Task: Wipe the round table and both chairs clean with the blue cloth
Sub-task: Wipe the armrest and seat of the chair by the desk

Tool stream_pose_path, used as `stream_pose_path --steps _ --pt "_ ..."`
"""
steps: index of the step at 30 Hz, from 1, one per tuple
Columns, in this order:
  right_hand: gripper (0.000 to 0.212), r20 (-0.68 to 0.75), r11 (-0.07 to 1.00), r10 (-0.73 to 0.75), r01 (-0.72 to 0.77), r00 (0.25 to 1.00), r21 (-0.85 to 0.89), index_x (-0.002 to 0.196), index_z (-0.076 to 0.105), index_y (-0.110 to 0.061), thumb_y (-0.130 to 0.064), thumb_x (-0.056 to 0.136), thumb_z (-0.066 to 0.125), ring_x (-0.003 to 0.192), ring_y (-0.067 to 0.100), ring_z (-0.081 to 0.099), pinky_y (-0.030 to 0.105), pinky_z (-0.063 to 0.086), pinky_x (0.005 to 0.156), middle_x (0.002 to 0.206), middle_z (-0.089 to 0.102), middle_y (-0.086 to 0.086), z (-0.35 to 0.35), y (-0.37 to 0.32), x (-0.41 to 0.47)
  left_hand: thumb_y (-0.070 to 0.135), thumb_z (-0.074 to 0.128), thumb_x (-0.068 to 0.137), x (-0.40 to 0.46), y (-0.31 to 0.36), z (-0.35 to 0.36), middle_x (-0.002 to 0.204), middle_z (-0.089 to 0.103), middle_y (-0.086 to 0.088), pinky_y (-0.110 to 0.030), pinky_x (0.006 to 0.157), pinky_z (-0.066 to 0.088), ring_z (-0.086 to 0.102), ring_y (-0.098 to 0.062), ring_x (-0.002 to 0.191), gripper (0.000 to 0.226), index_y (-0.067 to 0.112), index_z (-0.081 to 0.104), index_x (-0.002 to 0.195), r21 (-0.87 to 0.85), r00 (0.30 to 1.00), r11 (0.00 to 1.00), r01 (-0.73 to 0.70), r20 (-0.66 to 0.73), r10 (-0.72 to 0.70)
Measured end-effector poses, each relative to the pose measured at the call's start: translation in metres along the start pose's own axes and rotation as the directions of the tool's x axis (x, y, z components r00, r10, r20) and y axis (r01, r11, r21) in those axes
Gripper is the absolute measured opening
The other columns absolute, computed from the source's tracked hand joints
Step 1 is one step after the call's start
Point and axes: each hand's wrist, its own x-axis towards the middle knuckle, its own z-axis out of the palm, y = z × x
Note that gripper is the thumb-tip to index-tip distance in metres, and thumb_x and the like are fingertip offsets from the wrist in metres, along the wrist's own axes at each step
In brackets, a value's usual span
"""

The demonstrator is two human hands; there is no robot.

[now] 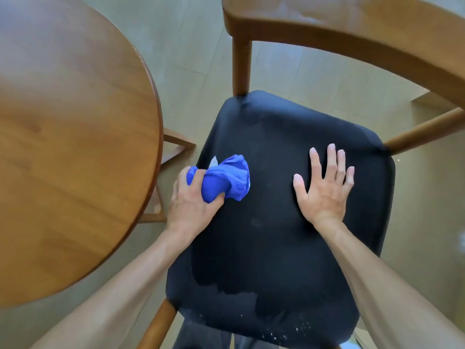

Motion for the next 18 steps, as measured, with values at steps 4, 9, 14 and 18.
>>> stream_pose_path --steps 4,9,14,18 --pt "0.067 -0.001 1.000 0.004 -0.004 1.000 0.006 0.151 0.023 -0.023 -0.053 0.091 0.027 0.147 0.030 0.006 0.055 0.007 0.116 0.160 0.009 0.011 -0.001 0.000 -0.001 0.046 0.067 0.076 -0.085 -0.060 -0.006 0.136 0.033 0.010 -0.029 0.076 0.039 0.054 -0.019 0.097 0.053 0.030 0.043 0.121 0.031 0.967 0.986 0.163 0.191 -0.166" --pt "0.067 -0.024 1.000 -0.004 0.004 1.000 0.026 0.150 0.025 -0.022 -0.052 0.091 0.029 0.147 0.031 0.008 0.056 0.009 0.116 0.160 0.012 0.012 -0.001 -0.001 -0.001 0.041 0.067 0.079 -0.136 -0.090 -0.012 0.125 0.036 0.010 -0.027 0.079 0.042 0.056 -0.006 0.099 0.046 0.043 0.036 0.113 -0.051 0.905 0.963 0.265 0.359 -0.230" --pt "0.065 -0.071 1.000 -0.011 0.013 0.997 0.026 0.149 0.027 -0.022 -0.051 0.091 0.032 0.147 0.032 0.010 0.055 0.008 0.116 0.159 0.014 0.012 0.005 -0.001 -0.001 0.026 0.072 0.077 -0.071 -0.057 -0.013 0.125 0.039 0.000 -0.032 0.090 0.040 0.049 -0.022 0.111 0.055 0.021 0.041 0.122 -0.061 0.980 0.995 0.080 0.190 -0.067" --pt "0.065 -0.106 0.999 -0.011 0.015 0.994 0.034 0.150 0.026 -0.023 -0.051 0.091 0.033 0.147 0.031 0.010 0.054 0.006 0.116 0.159 0.014 0.012 0.008 0.001 -0.001 0.035 0.066 0.079 0.039 0.011 -0.009 0.128 0.041 -0.008 -0.038 0.091 0.041 0.047 -0.030 0.113 0.059 0.018 0.039 0.129 -0.078 0.999 0.997 0.010 0.041 -0.007"
